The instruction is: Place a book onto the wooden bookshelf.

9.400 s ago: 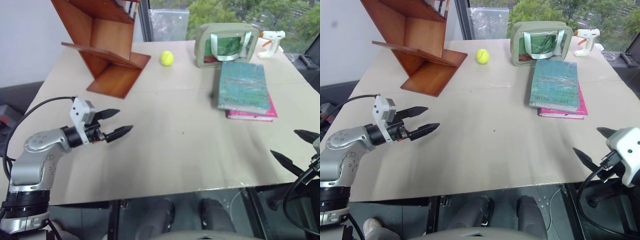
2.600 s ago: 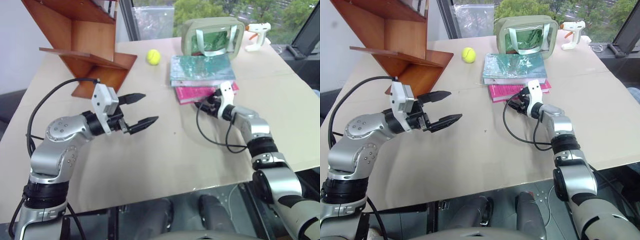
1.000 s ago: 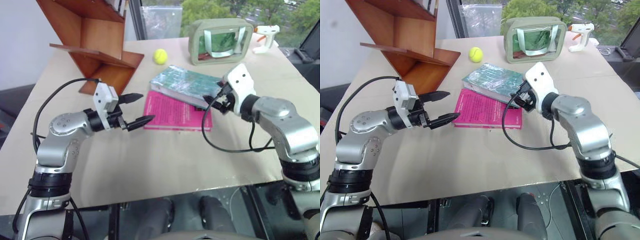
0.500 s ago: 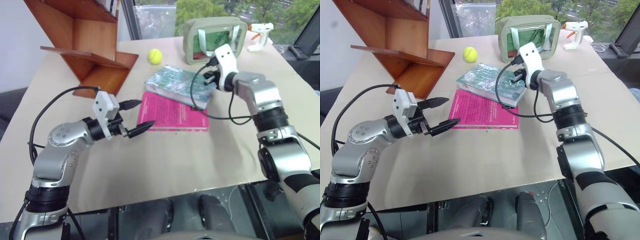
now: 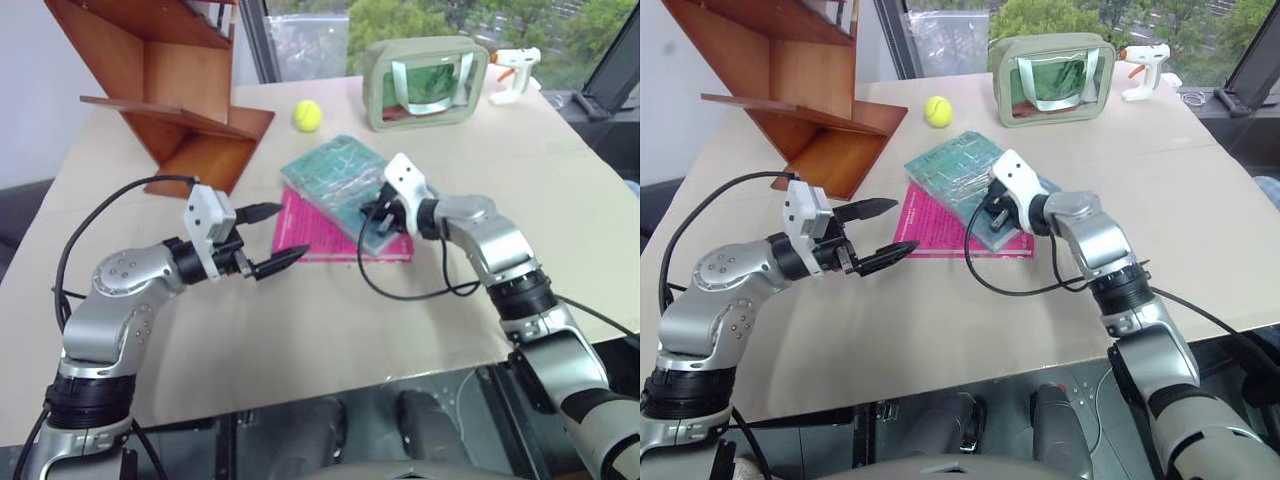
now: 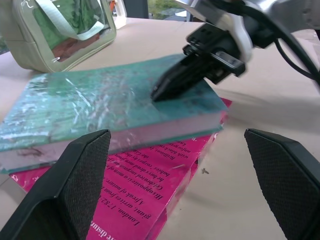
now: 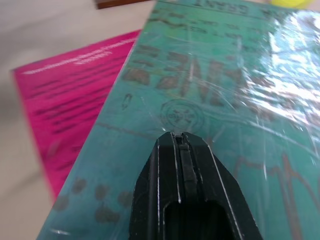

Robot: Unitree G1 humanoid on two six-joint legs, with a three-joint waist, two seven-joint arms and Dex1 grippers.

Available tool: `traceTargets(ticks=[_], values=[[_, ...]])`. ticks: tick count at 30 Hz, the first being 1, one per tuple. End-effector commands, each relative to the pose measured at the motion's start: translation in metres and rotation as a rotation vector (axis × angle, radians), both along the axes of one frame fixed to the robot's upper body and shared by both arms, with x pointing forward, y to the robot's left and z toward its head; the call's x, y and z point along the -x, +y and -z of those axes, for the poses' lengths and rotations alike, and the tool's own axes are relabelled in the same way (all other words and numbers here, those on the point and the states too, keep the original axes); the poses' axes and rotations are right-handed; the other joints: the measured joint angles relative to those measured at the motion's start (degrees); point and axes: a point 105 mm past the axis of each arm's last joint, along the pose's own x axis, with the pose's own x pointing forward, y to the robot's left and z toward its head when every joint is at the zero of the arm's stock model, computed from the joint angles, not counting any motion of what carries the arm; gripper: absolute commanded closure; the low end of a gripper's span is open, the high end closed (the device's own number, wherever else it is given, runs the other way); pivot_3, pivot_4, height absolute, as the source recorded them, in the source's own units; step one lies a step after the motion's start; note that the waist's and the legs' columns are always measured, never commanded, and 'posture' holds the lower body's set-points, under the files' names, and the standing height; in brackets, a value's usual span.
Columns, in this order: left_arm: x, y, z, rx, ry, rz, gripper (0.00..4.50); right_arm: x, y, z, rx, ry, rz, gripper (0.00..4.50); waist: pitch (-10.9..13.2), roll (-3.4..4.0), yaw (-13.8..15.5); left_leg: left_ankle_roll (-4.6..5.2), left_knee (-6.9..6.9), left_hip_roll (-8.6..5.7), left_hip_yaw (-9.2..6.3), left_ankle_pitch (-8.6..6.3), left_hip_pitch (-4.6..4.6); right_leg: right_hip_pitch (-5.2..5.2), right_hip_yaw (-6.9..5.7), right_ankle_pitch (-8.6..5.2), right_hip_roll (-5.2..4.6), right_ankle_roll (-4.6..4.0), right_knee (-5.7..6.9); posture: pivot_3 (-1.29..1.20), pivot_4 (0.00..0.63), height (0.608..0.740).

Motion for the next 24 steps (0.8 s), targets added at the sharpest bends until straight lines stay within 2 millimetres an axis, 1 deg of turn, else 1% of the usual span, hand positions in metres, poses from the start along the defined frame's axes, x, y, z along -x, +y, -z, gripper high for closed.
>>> traceTargets(ticks=[1,4,7,9,10,12,16,18,21,23,24], values=[[-0.002,0.001,-0.008,-0.007,-0.031,0.011,0.00,0.025,0.011,0.018,0.017,0.066,-0.062,4.41,0.0,0.01,0.0,0.00,0.00,0.00,-0.01,0.00,0.00,0.01,-0.02,0.00,0.00,0.00,0.00,0.00,0.150,0.740],[-0.003,0.003,-0.006,-0.006,-0.024,0.011,0.00,0.031,0.013,0.015,0.000,0.051,-0.055,4.41,0.0,0.01,-0.1,0.00,0.01,-0.01,0.02,0.00,0.00,0.00,0.03,0.00,-0.01,0.00,0.01,0.00,0.150,0.740],[-0.007,0.008,-0.006,-0.001,-0.021,-0.001,0.00,0.036,0.019,-0.010,-0.104,-0.023,-0.056,4.41,0.0,0.01,-0.1,0.00,0.00,0.00,-0.01,0.00,0.00,-0.01,0.00,0.00,0.00,0.00,0.01,0.00,0.150,0.740],[-0.008,0.009,-0.007,0.009,-0.017,-0.004,0.00,0.037,0.018,-0.036,-0.178,-0.083,-0.041,4.41,0.0,0.02,-0.1,0.00,0.00,0.00,-0.01,0.00,-0.01,-0.02,0.00,0.00,0.00,0.00,0.01,0.00,0.150,0.740],[-0.009,0.009,-0.007,0.018,-0.012,-0.005,0.00,0.038,0.015,-0.047,-0.203,-0.103,-0.030,4.41,0.0,0.02,-0.1,-0.01,0.01,-0.01,-0.01,0.00,-0.05,-0.05,0.00,0.00,0.00,0.00,0.01,0.00,0.150,0.740],[-0.009,0.009,-0.006,0.018,-0.004,0.005,0.00,0.041,0.007,-0.062,-0.215,-0.131,-0.019,4.41,0.0,0.03,0.0,-0.01,0.01,-0.02,-0.01,0.00,-0.08,-0.05,0.00,0.00,-0.02,0.00,0.00,0.00,0.150,0.740],[-0.010,0.008,-0.005,0.015,0.002,0.013,0.00,0.050,-0.012,-0.079,-0.188,-0.186,0.002,4.41,0.0,0.03,0.4,0.00,0.01,-0.06,-0.06,0.00,-0.11,-0.03,-0.06,0.00,-0.06,0.00,-0.09,0.00,0.150,0.740],[-0.009,0.006,-0.004,0.013,0.004,0.022,0.00,0.045,-0.029,-0.084,-0.170,-0.192,0.075,4.41,0.0,0.02,0.4,0.00,0.00,-0.06,-0.08,0.00,-0.13,-0.03,-0.09,0.00,-0.07,0.00,-0.10,0.00,0.150,0.740],[-0.008,0.005,-0.003,0.019,0.008,0.020,0.00,0.018,-0.080,-0.075,-0.020,-0.224,0.283,4.41,0.0,0.03,0.5,0.00,0.00,-0.06,-0.06,0.00,-0.13,-0.03,-0.08,0.00,-0.08,0.00,-0.10,0.00,0.150,0.740],[-0.008,0.005,-0.003,0.020,0.008,0.020,0.00,0.002,-0.103,-0.069,0.050,-0.226,0.368,4.41,0.0,0.00,0.6,0.00,0.01,-0.07,-0.04,0.00,-0.13,-0.01,-0.08,0.00,-0.10,0.00,-0.10,0.00,0.150,0.740],[-0.008,0.004,-0.003,0.020,0.008,0.021,0.00,-0.006,-0.111,-0.066,0.068,-0.228,0.389,4.41,0.0,0.00,0.6,0.00,0.02,-0.07,-0.03,0.00,-0.13,-0.01,-0.08,0.00,-0.10,0.00,-0.10,0.00,0.150,0.740]])
